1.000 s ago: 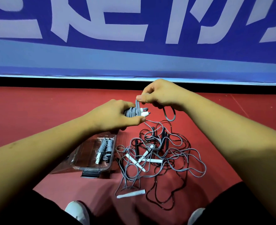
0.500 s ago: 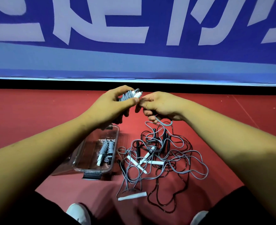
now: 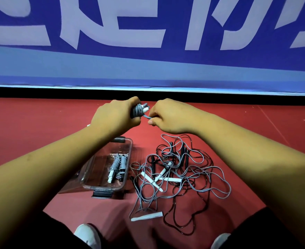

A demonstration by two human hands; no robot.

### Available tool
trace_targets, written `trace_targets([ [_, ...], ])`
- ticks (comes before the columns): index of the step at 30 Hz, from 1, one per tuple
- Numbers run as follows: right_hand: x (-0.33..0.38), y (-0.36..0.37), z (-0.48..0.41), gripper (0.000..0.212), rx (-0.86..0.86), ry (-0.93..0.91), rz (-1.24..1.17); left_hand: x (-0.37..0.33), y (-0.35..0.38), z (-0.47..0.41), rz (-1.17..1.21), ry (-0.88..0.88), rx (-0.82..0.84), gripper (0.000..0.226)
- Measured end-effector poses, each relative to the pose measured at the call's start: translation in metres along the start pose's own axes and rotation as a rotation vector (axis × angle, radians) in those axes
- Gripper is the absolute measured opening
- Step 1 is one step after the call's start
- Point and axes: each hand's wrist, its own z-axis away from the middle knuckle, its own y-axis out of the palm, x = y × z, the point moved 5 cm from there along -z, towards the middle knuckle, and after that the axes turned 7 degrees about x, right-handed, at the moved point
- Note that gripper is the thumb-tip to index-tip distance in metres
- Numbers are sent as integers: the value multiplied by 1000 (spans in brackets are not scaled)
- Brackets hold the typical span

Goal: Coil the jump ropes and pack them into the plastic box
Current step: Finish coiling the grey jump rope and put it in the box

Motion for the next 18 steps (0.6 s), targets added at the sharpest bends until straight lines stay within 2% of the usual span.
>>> trace_targets([
  [2, 6, -5, 5, 26, -40, -38, 77, -3, 0, 0, -105, 48, 37, 22],
  [5, 8, -12, 9, 16, -201, -90, 209, -12, 8, 3, -76, 172, 283, 27],
  [7, 7, -10, 10, 15, -274, -154, 154, -15, 7, 4, -31, 223, 393, 26],
  [11, -3, -4, 7, 12, -231, -115, -341, -14, 1, 5, -40, 298, 397, 37],
  [14, -2, 1, 8, 16, -169, -69, -685, -12, -3, 6, -39, 334, 347, 34],
  [18, -1, -5, 5, 17, -168, -38, -1070, -3, -24, 2, -3, 348, 54, 39],
])
